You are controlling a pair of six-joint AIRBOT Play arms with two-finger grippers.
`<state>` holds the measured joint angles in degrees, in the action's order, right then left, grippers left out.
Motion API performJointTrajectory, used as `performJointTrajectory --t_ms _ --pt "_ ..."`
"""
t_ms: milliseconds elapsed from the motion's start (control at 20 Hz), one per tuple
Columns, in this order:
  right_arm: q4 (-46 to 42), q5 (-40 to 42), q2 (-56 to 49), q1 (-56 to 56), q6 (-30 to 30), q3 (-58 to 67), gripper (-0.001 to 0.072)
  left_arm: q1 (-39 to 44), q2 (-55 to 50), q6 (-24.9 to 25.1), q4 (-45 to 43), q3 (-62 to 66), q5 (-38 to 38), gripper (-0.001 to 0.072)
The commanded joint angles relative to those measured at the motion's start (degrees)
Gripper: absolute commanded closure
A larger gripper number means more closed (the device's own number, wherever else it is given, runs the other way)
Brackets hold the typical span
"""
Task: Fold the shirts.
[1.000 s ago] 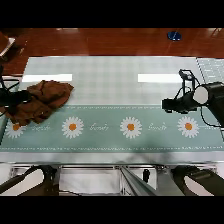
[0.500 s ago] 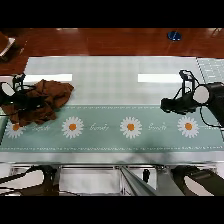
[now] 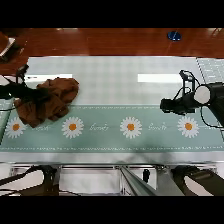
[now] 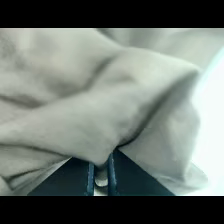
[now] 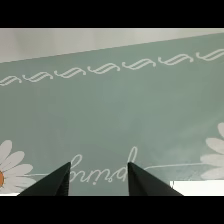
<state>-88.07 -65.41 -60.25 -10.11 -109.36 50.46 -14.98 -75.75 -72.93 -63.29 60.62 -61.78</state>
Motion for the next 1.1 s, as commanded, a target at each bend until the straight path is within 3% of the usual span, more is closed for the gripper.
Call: performJointTrajectory --t_ms 0,150,350,650,800,1050 --pt "0.09 -0.85 2.14 0.0 0.09 0.0 0.0302 0.02 6.91 5.55 18.32 6.8 -1.55 0.0684" --pt "0.13 -1.6 5.09 0.0 0.11 0.0 0.0302 0.74 12.46 6.47 27.15 14.6 -1.57 0.0684" --pt "0.35 -1.62 10.78 0.0 0.11 0.0 0.0302 6.84 14.75 5.14 28.87 28.02 -1.44 0.0684" --pt "0.57 -1.77 20.0 0.0 0.11 0.0 0.0302 22.53 14.69 5.2 28.83 41.0 11.78 0.0684" --pt "0.59 -1.97 23.82 0.0 0.04 0.0 0.0302 30.16 14.64 6.88 28.85 39.17 11.3 0.0684" --pt "-0.02 -2.08 26.77 0.0 -0.5 0.0 0.0302 46.38 14.69 9.9 33.31 20.39 21.68 0.0684"
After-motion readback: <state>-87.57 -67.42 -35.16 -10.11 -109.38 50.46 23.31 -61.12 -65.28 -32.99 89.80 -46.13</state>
